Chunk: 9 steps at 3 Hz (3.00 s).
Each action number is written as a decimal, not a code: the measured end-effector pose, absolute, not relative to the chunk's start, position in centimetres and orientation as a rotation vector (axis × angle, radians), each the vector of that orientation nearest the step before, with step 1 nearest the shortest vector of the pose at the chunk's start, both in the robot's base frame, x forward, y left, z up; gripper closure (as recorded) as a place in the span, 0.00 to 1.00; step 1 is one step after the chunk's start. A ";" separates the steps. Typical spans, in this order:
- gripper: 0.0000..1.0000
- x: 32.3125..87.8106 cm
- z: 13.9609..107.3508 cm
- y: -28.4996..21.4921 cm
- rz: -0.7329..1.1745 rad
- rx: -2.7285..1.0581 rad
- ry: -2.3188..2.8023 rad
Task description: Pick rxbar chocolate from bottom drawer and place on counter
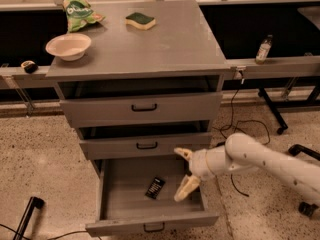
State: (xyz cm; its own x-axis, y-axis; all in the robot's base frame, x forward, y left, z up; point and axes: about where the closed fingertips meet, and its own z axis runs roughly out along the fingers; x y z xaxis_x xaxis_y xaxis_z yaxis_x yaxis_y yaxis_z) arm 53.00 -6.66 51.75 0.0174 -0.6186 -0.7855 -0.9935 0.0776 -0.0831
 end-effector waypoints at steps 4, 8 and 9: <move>0.00 54.9 36.1 -3.5 0.931 -1.469 1.640; 0.00 60.0 24.2 -1.6 0.615 -1.427 1.768; 0.00 60.0 24.2 -1.6 0.615 -1.427 1.768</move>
Offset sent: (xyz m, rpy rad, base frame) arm -0.0073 0.0046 -0.0670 0.0359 0.0515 0.0365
